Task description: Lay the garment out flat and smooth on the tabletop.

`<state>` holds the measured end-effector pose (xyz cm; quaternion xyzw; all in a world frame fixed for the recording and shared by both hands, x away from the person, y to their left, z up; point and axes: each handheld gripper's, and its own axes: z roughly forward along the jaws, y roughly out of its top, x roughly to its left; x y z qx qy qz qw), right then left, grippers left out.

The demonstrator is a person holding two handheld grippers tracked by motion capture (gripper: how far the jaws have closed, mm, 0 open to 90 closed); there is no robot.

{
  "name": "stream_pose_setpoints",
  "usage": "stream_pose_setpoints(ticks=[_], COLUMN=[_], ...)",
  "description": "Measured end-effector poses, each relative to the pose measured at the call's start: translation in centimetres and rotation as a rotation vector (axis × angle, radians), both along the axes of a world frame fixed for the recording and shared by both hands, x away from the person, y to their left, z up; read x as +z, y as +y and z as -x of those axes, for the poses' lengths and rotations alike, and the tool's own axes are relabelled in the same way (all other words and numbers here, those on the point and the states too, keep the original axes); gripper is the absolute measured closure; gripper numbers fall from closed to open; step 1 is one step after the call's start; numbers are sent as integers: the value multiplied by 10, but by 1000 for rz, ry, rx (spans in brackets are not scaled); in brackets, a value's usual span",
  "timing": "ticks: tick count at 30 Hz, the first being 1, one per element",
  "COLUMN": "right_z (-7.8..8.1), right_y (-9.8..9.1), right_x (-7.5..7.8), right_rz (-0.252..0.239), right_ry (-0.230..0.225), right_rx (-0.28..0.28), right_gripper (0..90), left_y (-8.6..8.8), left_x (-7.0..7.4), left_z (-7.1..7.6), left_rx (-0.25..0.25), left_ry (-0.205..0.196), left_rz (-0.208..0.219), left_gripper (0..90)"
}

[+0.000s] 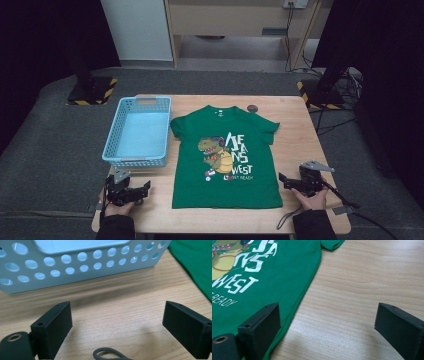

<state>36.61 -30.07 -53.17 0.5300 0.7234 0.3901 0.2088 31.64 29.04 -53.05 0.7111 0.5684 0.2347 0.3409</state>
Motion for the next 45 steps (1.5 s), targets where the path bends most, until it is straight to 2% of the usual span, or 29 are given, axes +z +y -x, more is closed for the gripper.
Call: stream_pose_setpoints(ticks=[25,34,45], right_z=[-3,-3,-2], right_y=[-16,-21,-29], right_x=[-5,-5,-4], right_rz=[4,0,0], right_ry=[27,33,34], right_rx=[-37,-47,-68], right_gripper=[33,30,29], left_y=[21,29,39], left_x=[-3,-4,-3], left_z=[2,3,6], left_rx=[52,61,82], left_ry=[12,39,38], left_rz=[4,-9,-10], left_gripper=[59,53,51])
